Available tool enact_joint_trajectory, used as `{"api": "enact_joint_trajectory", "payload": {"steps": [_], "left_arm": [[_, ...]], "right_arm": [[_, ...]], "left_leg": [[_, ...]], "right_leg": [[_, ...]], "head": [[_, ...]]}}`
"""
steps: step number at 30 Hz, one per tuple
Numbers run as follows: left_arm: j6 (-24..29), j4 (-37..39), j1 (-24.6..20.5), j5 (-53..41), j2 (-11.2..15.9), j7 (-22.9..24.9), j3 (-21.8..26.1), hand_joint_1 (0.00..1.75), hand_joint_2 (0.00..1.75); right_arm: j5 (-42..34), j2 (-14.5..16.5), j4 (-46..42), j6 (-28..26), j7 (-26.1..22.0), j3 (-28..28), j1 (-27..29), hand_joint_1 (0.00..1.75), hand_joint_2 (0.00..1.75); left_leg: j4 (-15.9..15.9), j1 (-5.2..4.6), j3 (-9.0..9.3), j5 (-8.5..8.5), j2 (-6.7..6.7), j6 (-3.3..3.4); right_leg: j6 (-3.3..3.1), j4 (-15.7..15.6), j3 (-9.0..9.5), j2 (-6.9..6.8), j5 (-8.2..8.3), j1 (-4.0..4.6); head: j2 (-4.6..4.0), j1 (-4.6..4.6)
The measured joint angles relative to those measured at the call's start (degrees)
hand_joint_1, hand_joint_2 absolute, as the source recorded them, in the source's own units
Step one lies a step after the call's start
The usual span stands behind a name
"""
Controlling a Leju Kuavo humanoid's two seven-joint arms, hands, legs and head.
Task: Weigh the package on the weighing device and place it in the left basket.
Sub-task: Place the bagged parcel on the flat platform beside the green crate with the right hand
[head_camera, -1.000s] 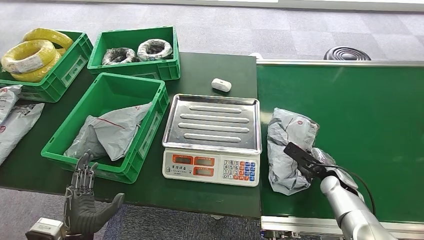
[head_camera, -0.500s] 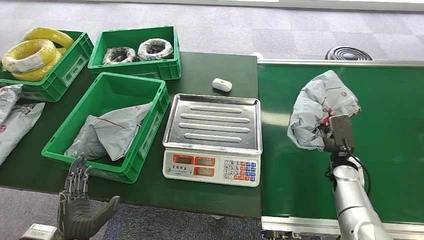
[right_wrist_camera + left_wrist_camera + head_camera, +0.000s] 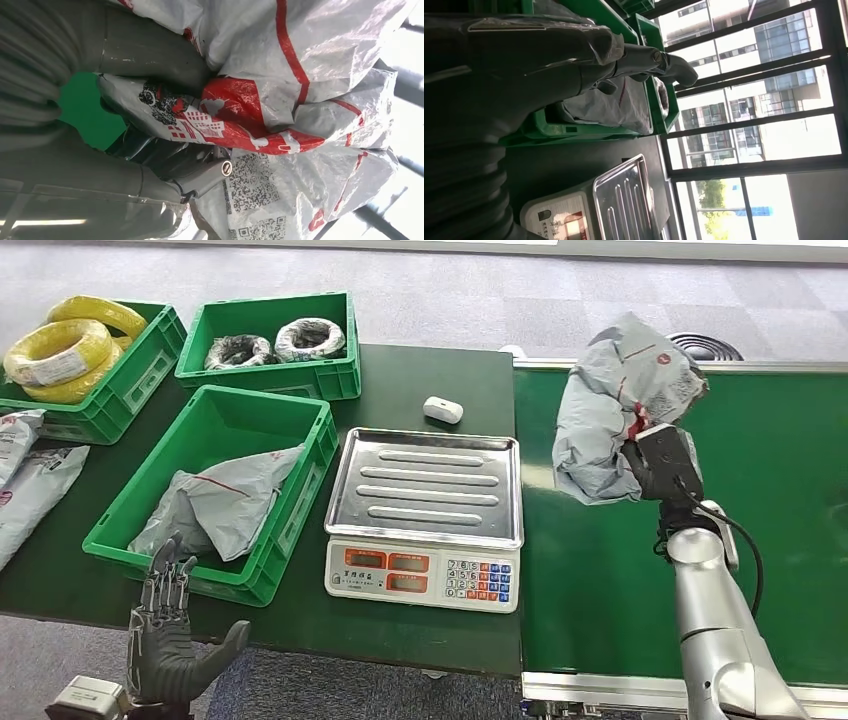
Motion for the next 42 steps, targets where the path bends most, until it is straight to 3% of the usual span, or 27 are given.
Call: {"api": "enact_joint_trajectory", "payload": {"steps": [7, 13, 17, 27, 33, 39, 42], "left_arm": [[-2.6, 1.5, -2.1, -0.9, 0.6, -0.1, -0.6, 0.00, 1.75], [-3.5, 2.2, -2.9, -1.8, 0.6, 0.6, -0.7, 0.00, 1.75], [-4.1, 2.2, -3.1, -2.2, 0.6, 1.2, -0.6, 0.00, 1.75], [-5.3, 3.5, -6.1, -6.1, 0.4, 4.2, -1.7, 0.00, 1.75], [-4.0, 5.4, -10.9, -10.4, 0.4, 6.3, -4.1, 0.00, 1.75], [-3.8, 6.6, -12.4, -11.1, 0.4, 6.4, -5.0, 0.00, 1.75], [-2.2, 7.6, -14.8, -14.3, 0.4, 7.7, -5.9, 0.00, 1.75]], "right_arm": [[9.6, 2.6, 6.0, 7.9, 1.0, 13.1, -5.7, 1.75, 1.75], [11.1, 5.5, 9.3, 11.1, -0.3, 19.3, -7.8, 1.71, 1.75], [10.1, 6.4, 10.5, 11.9, -2.3, 20.6, -8.1, 0.00, 1.75], [8.8, 6.5, 11.4, 8.4, -0.5, 20.9, -8.3, 0.00, 1.75], [6.7, 6.2, 10.8, 7.5, -2.2, 19.1, -7.3, 0.00, 1.75], [6.3, 6.0, 10.3, 7.0, -2.5, 18.1, -6.6, 0.00, 1.75], [4.2, 6.0, 8.4, 4.5, -6.3, 17.0, -4.8, 0.00, 1.75]], "left_leg": [[0.0, 0.00, -0.04, 0.02, -0.02, -0.01], [0.0, 0.00, -0.05, 0.01, -0.02, -0.01], [0.0, -0.01, -0.05, 0.01, -0.02, -0.01], [0.0, -0.01, -0.01, 0.02, -0.03, -0.01], [0.0, -0.01, 0.00, 0.02, 0.00, -0.01], [0.0, -0.01, -0.01, 0.01, -0.01, -0.01], [0.0, -0.01, -0.04, 0.02, -0.09, -0.01]], "right_leg": [[0.00, 0.0, -0.02, -0.01, 0.00, 0.00], [0.00, 0.0, -0.05, -0.01, 0.00, 0.00], [0.00, 0.0, -0.04, -0.01, 0.00, 0.00], [0.01, 0.0, -0.06, -0.01, 0.00, -0.01], [0.00, 0.0, -0.05, 0.01, 0.02, -0.01], [-0.01, 0.0, -0.10, 0.01, 0.02, -0.01], [-0.01, 0.0, -0.12, -0.07, 0.02, -0.01]], "head": [[0.00, 0.02], [0.00, 0.01], [0.00, 0.01], [0.00, 0.00], [0.00, 0.01], [0.00, -0.01], [0.00, 0.00]]}}
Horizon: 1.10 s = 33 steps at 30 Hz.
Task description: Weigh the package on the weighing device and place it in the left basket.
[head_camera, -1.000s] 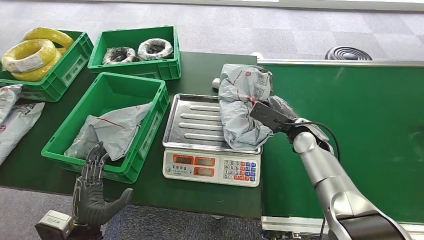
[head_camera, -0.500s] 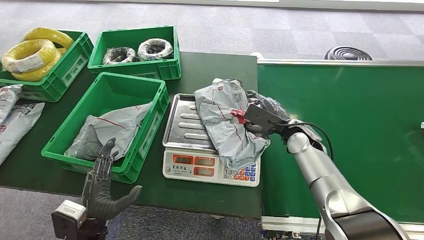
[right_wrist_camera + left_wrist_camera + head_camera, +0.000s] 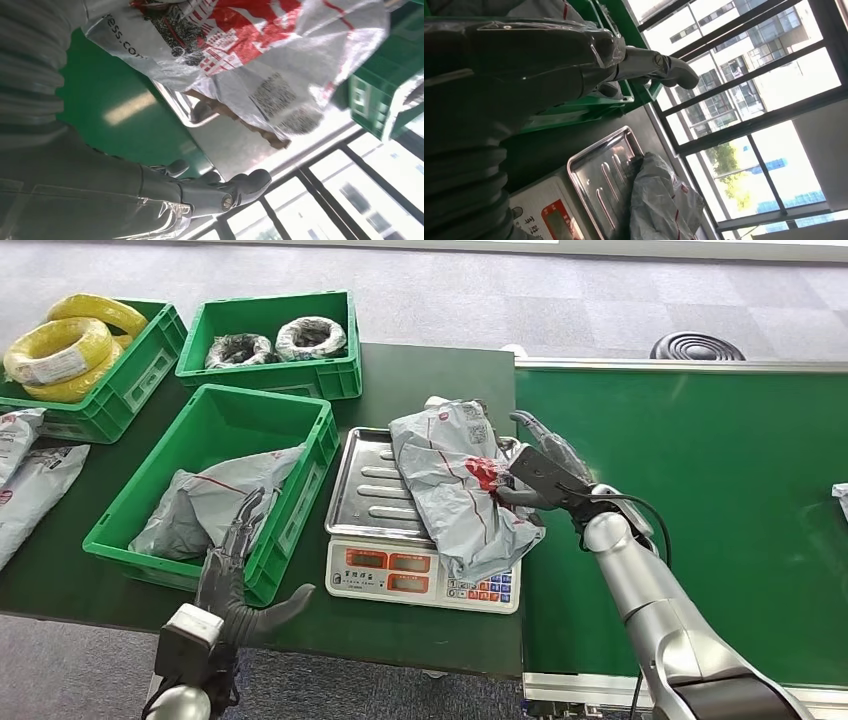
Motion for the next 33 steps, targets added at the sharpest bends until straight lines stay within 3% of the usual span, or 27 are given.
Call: {"api": "enact_joint_trajectory", "payload": {"steps": [5, 11, 21, 25, 31, 33], "left_arm": [[3.5, 6.3, -10.8, -7.3, -0.5, 6.0, -3.3, 0.00, 1.75], [3.7, 14.3, -21.0, -10.5, -1.6, 11.8, -6.6, 0.00, 1.75], [4.4, 32.2, -33.9, -19.2, -6.2, 20.6, -10.6, 0.00, 1.75], [3.5, 41.8, -37.8, -20.9, -9.1, 22.1, -11.8, 0.00, 1.75], [2.6, 52.2, -40.3, -21.2, -13.2, 21.9, -13.6, 0.00, 1.75], [2.2, 54.4, -40.5, -21.5, -14.0, 22.0, -14.3, 0.13, 1.75]], "right_arm": [[-5.6, 0.5, -10.7, -5.1, -8.1, -2.8, 7.5, 0.00, 1.75], [-11.0, -0.3, -26.1, -7.3, -8.9, -5.6, 18.2, 0.00, 1.75], [-16.4, -0.3, -52.6, -13.7, -10.9, -9.8, 45.5, 0.00, 1.75], [-19.3, 1.0, -57.3, -14.6, -11.4, -9.7, 49.3, 0.00, 1.75], [-21.4, 2.5, -61.1, -15.7, -11.3, -8.9, 50.5, 0.00, 1.75], [-21.6, 2.9, -62.1, -15.7, -11.3, -8.6, 50.7, 0.00, 1.75]], "left_leg": [[0.0, 0.00, 0.02, 0.05, -0.24, 0.01], [0.1, 0.00, -0.01, 0.05, -0.31, 0.02], [0.0, 0.00, -0.27, -0.03, -0.28, 0.03], [0.0, 0.00, -0.24, 0.00, -0.25, 0.03], [0.0, -0.01, -0.24, 0.01, -0.25, 0.03], [0.0, -0.01, -0.26, 0.00, -0.25, 0.03]], "right_leg": [[0.00, 0.0, 0.10, -0.13, 0.01, 0.00], [0.00, 0.0, 0.06, -0.17, 0.01, -0.01], [0.02, 0.0, -0.13, -0.21, -0.01, -0.01], [0.02, 0.0, -0.11, -0.19, 0.01, -0.01], [0.02, 0.0, -0.11, -0.18, 0.02, -0.02], [0.02, 0.0, -0.12, -0.18, 0.01, -0.02]], "head": [[0.00, 0.02], [0.00, 0.00], [0.00, 0.00], [0.00, 0.00], [0.00, 0.00], [0.00, 0.00]]}}
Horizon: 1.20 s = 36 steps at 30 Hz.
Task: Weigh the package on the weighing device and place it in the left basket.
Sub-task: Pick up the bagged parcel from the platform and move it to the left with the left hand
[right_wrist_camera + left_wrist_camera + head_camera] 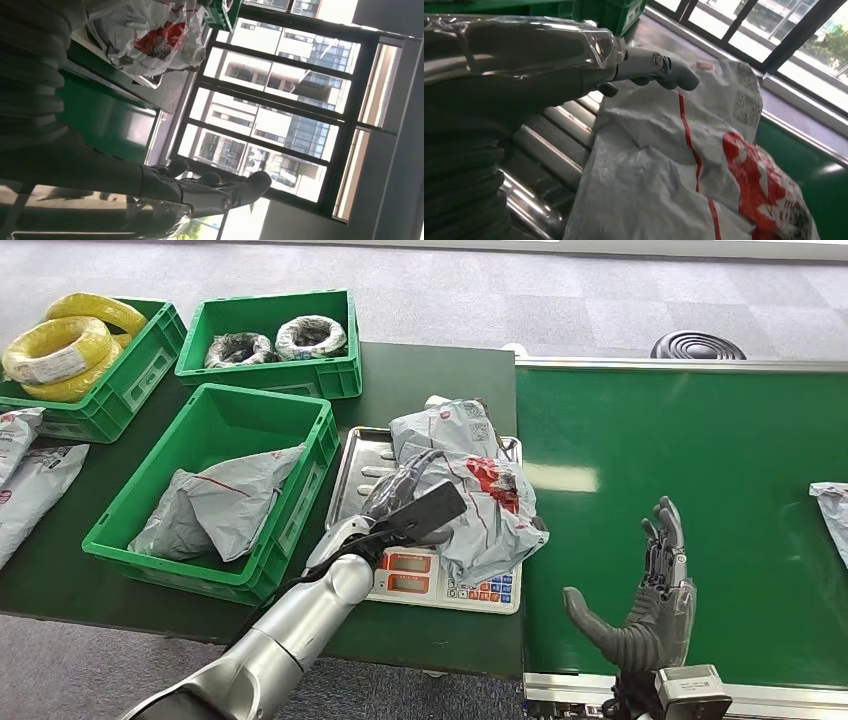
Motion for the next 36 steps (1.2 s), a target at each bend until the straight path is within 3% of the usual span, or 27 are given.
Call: {"api": "enact_joint_trajectory", "payload": {"steps": [2, 6, 7, 9, 17, 25, 29, 36], "left_arm": [[-0.7, 1.8, -0.1, -0.1, -0.6, 0.2, -0.7, 0.33, 1.75], [-1.9, 4.6, -0.3, -0.1, -1.3, 0.3, -1.9, 1.34, 1.75], [-2.0, 5.1, -0.3, 0.0, -1.4, 0.3, -2.2, 1.52, 1.75], [-2.1, 5.9, -0.3, 0.1, -1.6, 0.3, -2.6, 1.68, 1.75], [-0.4, 7.2, -0.5, 1.2, -1.4, -0.2, -3.3, 1.75, 1.75], [4.3, 3.6, 0.4, 7.8, 0.1, -4.3, -0.7, 1.75, 1.75], [5.3, -4.2, 2.3, 12.0, 2.3, -4.8, 1.7, 1.75, 1.75], [7.7, -25.3, 6.4, 14.2, 7.4, -4.1, 6.7, 1.75, 1.75]], "right_arm": [[-0.2, 0.3, -0.7, 0.0, 0.0, 0.3, 0.1, 0.00, 1.75], [-0.4, 0.7, -1.1, 0.3, 0.0, 1.2, 0.0, 0.00, 1.75], [-0.5, 0.8, -1.1, 0.3, 0.0, 1.4, 0.0, 0.00, 1.75], [-0.8, 0.9, -1.1, 0.4, -0.1, 1.7, 0.0, 0.00, 1.75], [-1.3, 1.0, -1.1, 0.4, -0.3, 3.0, -1.0, 0.00, 1.75], [-1.5, 1.0, -0.7, 0.5, -0.1, 3.7, -1.7, 0.00, 1.75], [-1.2, 1.1, -0.4, 0.2, 0.1, 3.7, -1.6, 0.00, 1.75], [0.0, 1.4, -0.1, -0.2, 0.0, 3.0, 0.1, 0.00, 1.75]], "left_leg": [[0.0, 0.00, -0.01, -0.01, 0.00, 0.00], [0.0, 0.00, -0.01, 0.00, -0.01, 0.00], [0.0, 0.00, -0.01, 0.00, -0.01, 0.00], [0.0, 0.00, -0.01, 0.00, -0.01, 0.00], [0.0, 0.00, -0.01, 0.01, -0.02, 0.00], [0.0, 0.01, -0.01, 0.01, -0.01, 0.00], [0.0, 0.01, -0.01, 0.01, 0.00, -0.01], [0.0, 0.01, -0.08, 0.01, 0.00, -0.01]], "right_leg": [[0.00, 0.0, -0.01, 0.00, 0.00, 0.00], [0.00, 0.0, 0.00, 0.00, -0.01, 0.01], [0.00, 0.0, 0.00, 0.00, -0.01, 0.01], [0.00, 0.0, 0.02, 0.00, -0.01, 0.01], [0.00, 0.0, 0.05, 0.00, -0.01, 0.00], [0.00, 0.0, 0.04, 0.00, -0.01, 0.02], [0.00, 0.0, 0.03, 0.01, -0.01, 0.02], [0.00, 0.0, -0.04, 0.02, -0.02, 0.02]], "head": [[0.00, -0.01], [0.00, -0.01], [0.00, 0.00], [0.00, 0.00], [0.00, 0.00], [0.00, -0.01], [0.00, 0.01], [0.00, -0.01]]}}
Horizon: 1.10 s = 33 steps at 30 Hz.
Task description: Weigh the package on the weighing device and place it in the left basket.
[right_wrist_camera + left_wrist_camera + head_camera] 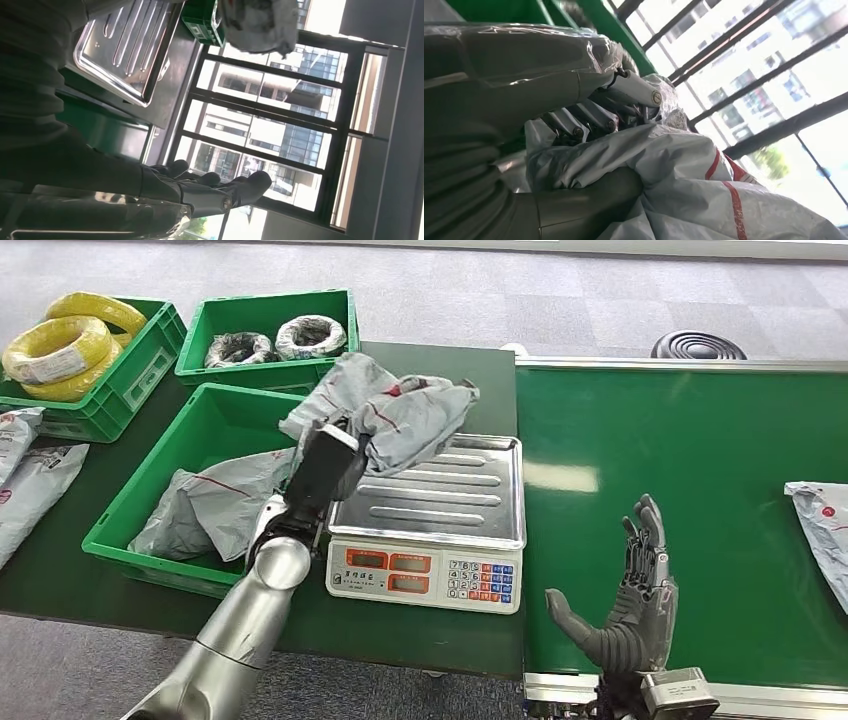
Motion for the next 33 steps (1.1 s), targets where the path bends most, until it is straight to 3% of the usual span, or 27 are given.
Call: {"api": "enact_joint_trajectory", "payload": {"steps": [6, 15, 16, 17, 19, 20, 21, 26, 33], "left_arm": [[4.1, -11.5, 2.1, -5.7, 3.3, 2.0, 5.5, 1.75, 1.75], [-0.6, -11.6, 2.2, -9.9, 7.8, 7.9, 16.4, 1.62, 1.75], [-0.7, -11.2, 2.2, -10.3, 8.0, 8.4, 17.2, 1.54, 1.75], [-0.8, -10.8, 2.2, -10.5, 8.3, 8.8, 17.9, 1.25, 1.75], [-0.9, -10.2, 2.2, -10.9, 8.6, 9.2, 19.0, 0.44, 1.75], [-0.9, -9.9, 2.2, -11.2, 8.8, 9.5, 19.4, 0.12, 1.75], [-0.8, -9.7, 2.2, -11.6, 8.9, 9.9, 19.8, 0.00, 1.75], [-0.2, -8.6, 2.4, -12.8, 9.3, 11.1, 21.7, 0.00, 1.75], [-1.7, -9.1, 3.5, -8.5, 9.3, 8.6, 22.8, 0.00, 1.75]], "right_arm": [[1.4, 0.8, 0.1, 0.0, -0.1, -0.4, 1.4, 0.00, 1.75], [2.3, 1.4, 0.2, 1.2, 0.9, -1.1, 1.7, 0.00, 1.75], [2.4, 1.5, 0.3, 1.4, 1.1, -1.2, 1.6, 0.00, 1.75], [2.5, 1.5, 0.3, 1.5, 1.2, -1.3, 1.6, 0.00, 1.75], [2.6, 1.6, 0.4, 1.7, 1.3, -1.4, 1.5, 0.00, 1.75], [2.6, 1.7, 0.4, 1.7, 1.3, -1.5, 1.5, 0.00, 1.75], [2.7, 1.7, 0.4, 1.8, 1.4, -1.5, 1.4, 0.00, 1.75], [3.0, 2.0, 0.9, 2.3, 2.1, -1.8, 1.2, 0.00, 1.75], [3.6, 2.1, 1.3, 2.5, 2.3, -2.2, 1.5, 0.00, 1.75]], "left_leg": [[0.0, 0.00, 0.00, 0.00, 0.02, 0.00], [0.0, 0.00, 0.03, 0.04, 0.04, 0.00], [0.0, 0.00, 0.03, 0.04, 0.03, 0.00], [0.0, 0.00, 0.02, 0.04, 0.03, 0.00], [0.0, 0.00, 0.01, 0.04, 0.02, 0.00], [0.0, 0.00, 0.00, 0.04, 0.02, 0.00], [0.0, 0.00, 0.00, 0.03, 0.02, 0.00], [0.0, 0.00, 0.00, 0.03, 0.03, 0.00], [0.0, 0.00, 0.01, 0.04, 0.07, 0.00]], "right_leg": [[0.00, 0.0, -0.01, 0.01, -0.01, 0.00], [0.00, 0.0, 0.00, 0.02, 0.00, 0.01], [0.00, 0.0, 0.00, 0.02, 0.00, 0.01], [0.00, 0.0, 0.00, 0.02, 0.00, 0.01], [0.00, 0.0, 0.00, 0.02, 0.00, 0.01], [0.00, 0.0, 0.00, 0.02, 0.00, 0.01], [0.00, 0.0, 0.00, 0.02, 0.00, 0.00], [0.00, 0.0, -0.01, 0.02, 0.00, 0.01], [0.00, 0.0, -0.01, 0.03, 0.00, 0.01]], "head": [[0.00, 0.02], [0.00, 0.02], [0.00, 0.02], [0.00, 0.02], [0.00, 0.02], [0.00, 0.02], [0.00, 0.02], [0.00, 0.01], [0.00, 0.02]]}}
